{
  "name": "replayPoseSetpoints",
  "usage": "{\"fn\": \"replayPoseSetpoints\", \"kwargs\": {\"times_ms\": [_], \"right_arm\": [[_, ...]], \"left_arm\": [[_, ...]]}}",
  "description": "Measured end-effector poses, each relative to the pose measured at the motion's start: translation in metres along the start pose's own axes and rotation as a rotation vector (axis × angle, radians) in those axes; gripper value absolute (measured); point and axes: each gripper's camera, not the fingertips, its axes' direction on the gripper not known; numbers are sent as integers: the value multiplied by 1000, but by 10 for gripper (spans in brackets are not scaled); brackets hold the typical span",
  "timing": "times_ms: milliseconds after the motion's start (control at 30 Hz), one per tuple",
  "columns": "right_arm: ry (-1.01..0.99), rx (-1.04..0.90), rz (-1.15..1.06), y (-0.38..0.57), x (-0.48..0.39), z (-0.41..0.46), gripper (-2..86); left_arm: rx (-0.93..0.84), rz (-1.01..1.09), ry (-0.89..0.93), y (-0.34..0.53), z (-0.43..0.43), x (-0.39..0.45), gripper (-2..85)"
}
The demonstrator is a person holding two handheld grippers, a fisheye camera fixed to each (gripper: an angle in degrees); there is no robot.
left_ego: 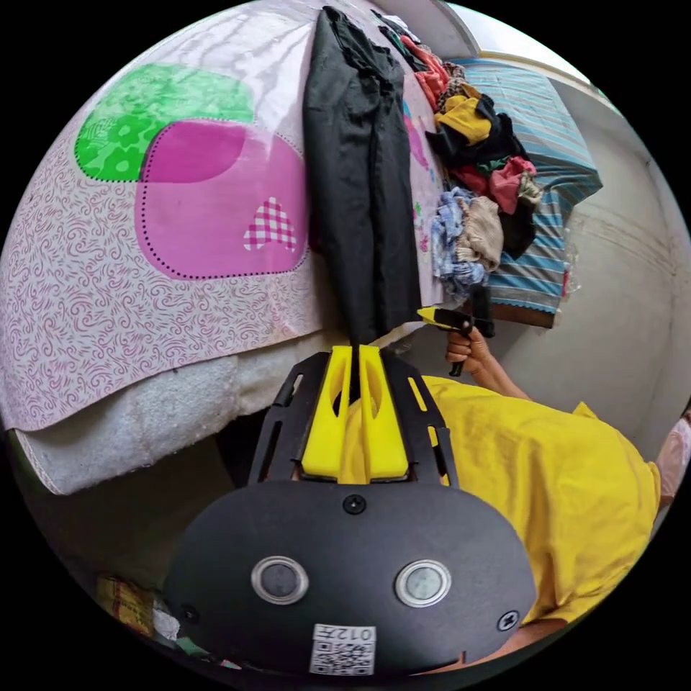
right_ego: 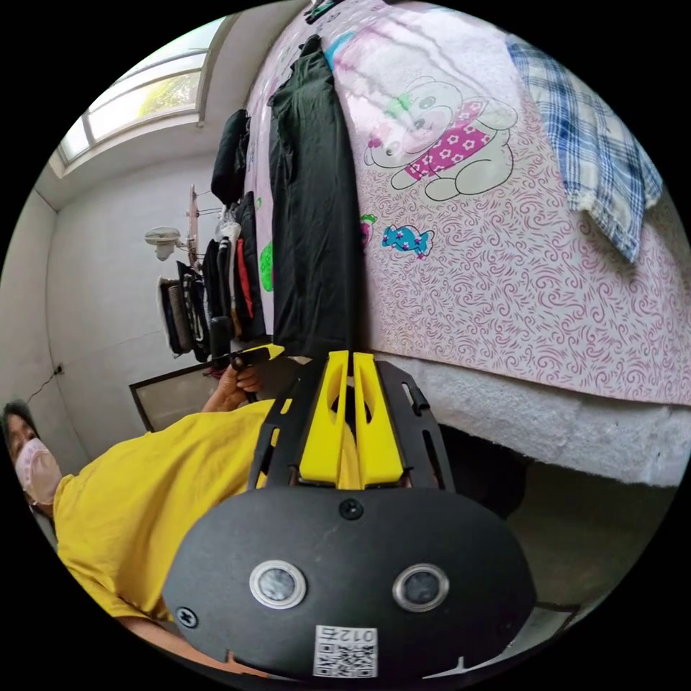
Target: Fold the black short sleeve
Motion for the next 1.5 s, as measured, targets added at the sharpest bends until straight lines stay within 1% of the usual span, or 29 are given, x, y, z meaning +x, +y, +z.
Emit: {"fn": "replayPoseSetpoints", "kwargs": {"times_ms": [100,367,500,567,767,967,1033,1267,1367,1433,1500], "right_arm": [[-100,-10,-14,8,-4,-19,16],[-239,-64,-104,35,-43,-68,14],[-362,-5,-109,49,-60,-102,14],[-383,11,-121,54,-68,-114,15],[-420,76,-152,40,-97,-148,13],[-452,142,-230,-28,-131,-176,10],[-459,168,-243,-65,-145,-187,9],[-457,225,-238,-198,-179,-210,11],[-435,224,-197,-274,-183,-205,15],[-348,213,-140,-338,-177,-191,22],[-289,227,-68,-379,-162,-176,33]], "left_arm": [[20,13,109,1,-18,-1,8],[-1,77,220,6,-58,21,7],[68,65,344,10,-80,29,8],[96,66,383,10,-88,33,8],[149,108,421,-12,-115,45,9],[211,168,449,-78,-150,60,8],[230,188,445,-106,-163,68,8],[263,231,396,-244,-217,100,12],[265,201,373,-312,-231,96,19],[264,141,368,-354,-233,82,26],[298,63,344,-401,-229,56,40]]}}
